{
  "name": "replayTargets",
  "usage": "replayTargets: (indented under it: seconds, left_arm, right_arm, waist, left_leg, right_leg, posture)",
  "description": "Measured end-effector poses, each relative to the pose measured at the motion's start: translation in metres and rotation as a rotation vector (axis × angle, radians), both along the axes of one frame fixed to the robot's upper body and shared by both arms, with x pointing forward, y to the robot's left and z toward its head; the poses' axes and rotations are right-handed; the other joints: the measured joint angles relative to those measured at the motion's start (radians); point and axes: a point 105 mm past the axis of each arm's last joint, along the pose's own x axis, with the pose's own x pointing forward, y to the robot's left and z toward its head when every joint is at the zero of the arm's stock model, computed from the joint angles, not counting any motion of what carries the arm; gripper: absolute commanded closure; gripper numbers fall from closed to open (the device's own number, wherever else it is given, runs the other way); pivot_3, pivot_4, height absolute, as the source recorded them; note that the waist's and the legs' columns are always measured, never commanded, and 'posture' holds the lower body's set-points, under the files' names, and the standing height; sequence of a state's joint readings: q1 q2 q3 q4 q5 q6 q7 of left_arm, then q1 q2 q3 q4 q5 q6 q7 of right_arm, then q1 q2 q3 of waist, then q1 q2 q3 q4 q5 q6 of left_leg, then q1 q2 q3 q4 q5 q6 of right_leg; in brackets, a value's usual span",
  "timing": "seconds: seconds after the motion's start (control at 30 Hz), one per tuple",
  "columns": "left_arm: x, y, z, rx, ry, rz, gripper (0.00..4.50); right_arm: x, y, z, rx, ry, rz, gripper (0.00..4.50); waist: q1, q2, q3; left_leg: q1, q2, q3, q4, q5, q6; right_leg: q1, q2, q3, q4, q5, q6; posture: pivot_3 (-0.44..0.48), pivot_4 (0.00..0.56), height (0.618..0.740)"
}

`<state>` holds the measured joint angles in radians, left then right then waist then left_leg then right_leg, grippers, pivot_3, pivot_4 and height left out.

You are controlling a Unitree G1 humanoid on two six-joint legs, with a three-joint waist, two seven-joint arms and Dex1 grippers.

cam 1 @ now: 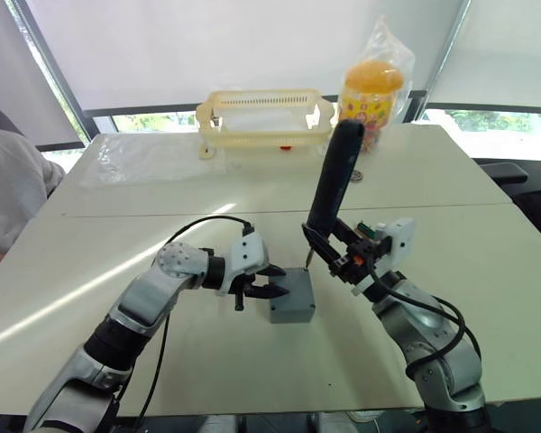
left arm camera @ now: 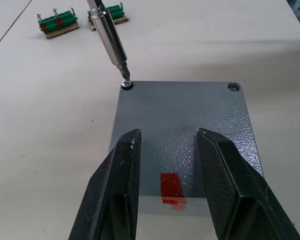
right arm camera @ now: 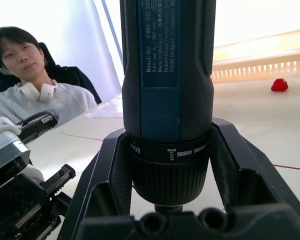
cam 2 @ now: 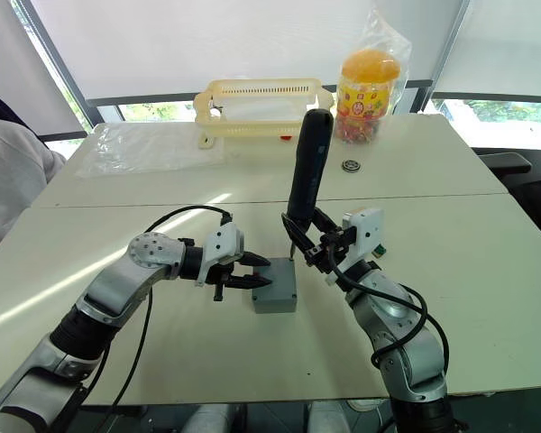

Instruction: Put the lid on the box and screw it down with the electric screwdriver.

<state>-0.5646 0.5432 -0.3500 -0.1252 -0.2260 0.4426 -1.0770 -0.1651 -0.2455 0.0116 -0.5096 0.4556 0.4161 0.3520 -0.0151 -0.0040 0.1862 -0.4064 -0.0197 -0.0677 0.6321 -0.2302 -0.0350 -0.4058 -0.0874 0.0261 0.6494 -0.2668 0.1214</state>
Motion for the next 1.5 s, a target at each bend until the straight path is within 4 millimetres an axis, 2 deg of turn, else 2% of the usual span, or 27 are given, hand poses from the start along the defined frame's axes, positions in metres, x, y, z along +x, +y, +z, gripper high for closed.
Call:
replayTargets:
  seconds: [0.43, 0.9, 1.5]
  left_arm:
    - [0.0002, 0.0000, -0.0001, 0.001, 0.000, 0.001, 2.75]
    - [-0.0001, 0.0003, 0.0000, 0.003, -0.002, 0.001, 2.75]
    - [-0.0007, -0.0004, -0.0010, 0.006, 0.000, -0.003, 2.75]
  right_arm:
    - [0.0001, 0.0009, -0.0063, -0.005, -0.012, -0.001, 2.75]
    - [0.0013, -0.0025, 0.0004, 0.011, -0.002, -0.020, 2.75]
    - [0.0007, 0.0012, -0.0003, 0.014, 0.001, -0.009, 2.75]
  waist:
    - [0.000, 0.000, 0.000]
    - [0.000, 0.000, 0.000]
    - [0.000, 0.000, 0.000]
  left_leg:
    - [0.000, 0.000, 0.000, 0.000, 0.000, 0.000]
    - [0.000, 0.000, 0.000, 0.000, 0.000, 0.000]
    - [0.000, 0.000, 0.000, 0.000, 0.000, 0.000]
  right_leg:
    - [0.000, 0.000, 0.000, 0.000, 0.000, 0.000]
    - [0.000, 0.000, 0.000, 0.000, 0.000, 0.000]
    - [0.000, 0.000, 0.000, 0.000, 0.000, 0.000]
  posture:
    - [0.000, 0.150, 0.740]
    - [0.000, 0.150, 0.740]
    - [0.000, 0.150, 0.740]
